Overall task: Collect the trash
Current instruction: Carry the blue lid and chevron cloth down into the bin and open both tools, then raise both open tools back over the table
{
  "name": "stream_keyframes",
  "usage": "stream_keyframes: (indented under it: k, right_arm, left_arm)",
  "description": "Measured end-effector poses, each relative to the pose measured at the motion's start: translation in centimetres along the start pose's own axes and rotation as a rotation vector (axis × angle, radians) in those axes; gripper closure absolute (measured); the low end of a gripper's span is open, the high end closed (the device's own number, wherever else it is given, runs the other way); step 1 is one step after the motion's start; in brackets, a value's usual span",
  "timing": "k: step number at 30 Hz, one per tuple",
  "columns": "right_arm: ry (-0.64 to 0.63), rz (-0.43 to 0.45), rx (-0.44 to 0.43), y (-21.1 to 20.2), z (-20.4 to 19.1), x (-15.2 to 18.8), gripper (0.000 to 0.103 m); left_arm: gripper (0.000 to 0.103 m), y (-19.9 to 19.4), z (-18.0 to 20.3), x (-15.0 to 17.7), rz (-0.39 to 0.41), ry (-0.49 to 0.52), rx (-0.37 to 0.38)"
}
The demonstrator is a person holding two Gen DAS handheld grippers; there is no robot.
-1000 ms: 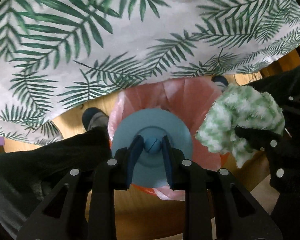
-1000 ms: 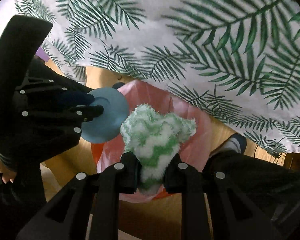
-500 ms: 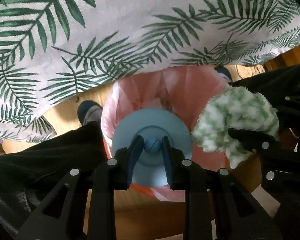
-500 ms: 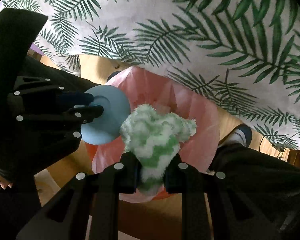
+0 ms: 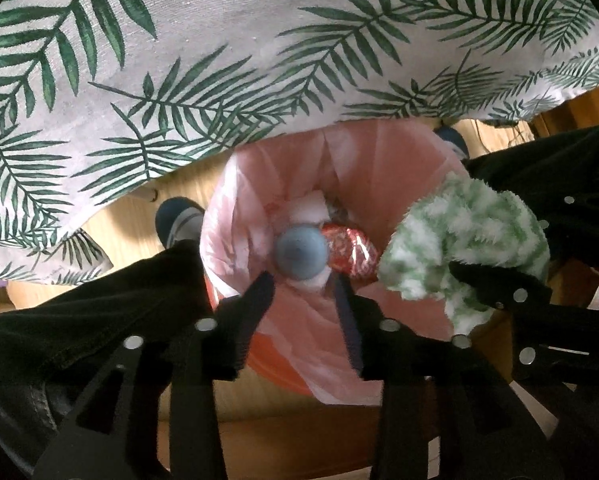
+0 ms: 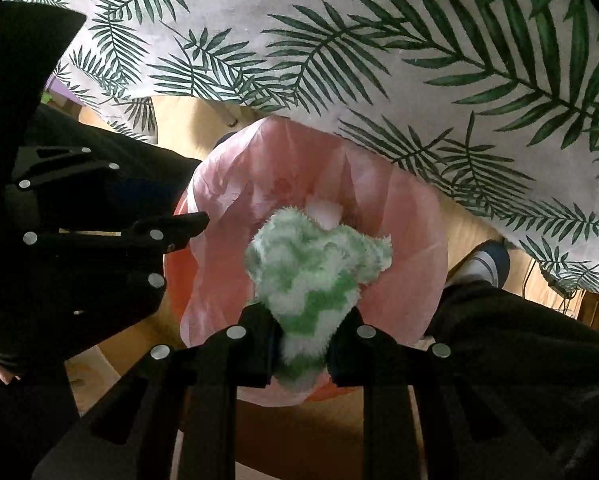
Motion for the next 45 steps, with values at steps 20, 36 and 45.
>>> stream_keyframes:
  k: [20, 36, 45]
  right_arm:
    - [-0.005, -0.065, -0.034, 4.2, -0.1, -1.2, 0.077]
    - [0.027, -0.137, 0.042, 5.7, 0.2, -0.5, 0.005]
    - [-0.114, 0.134, 0.163, -6.0, -2.3, 0.0, 0.005]
  left_arm:
    - [0.05, -0.3, -3.3, -0.1, -0.003, -0.126, -0.063]
    - [0.025, -1.9, -4.0, -0.2, 0.046, -0.188, -0.054]
    - [0.023, -9.2, -2.9, 0.5, 0.208, -0.139, -0.01]
Point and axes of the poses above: each gripper's, at about its wrist camera, not at the fingertips, and y roughly the way its jaws point, z to its right, x to its underside, the point moved 5 cm from there along y, roughly the way its jaws point, and after that the axes turned 11 degrees about -x, right-handed, at the moved point
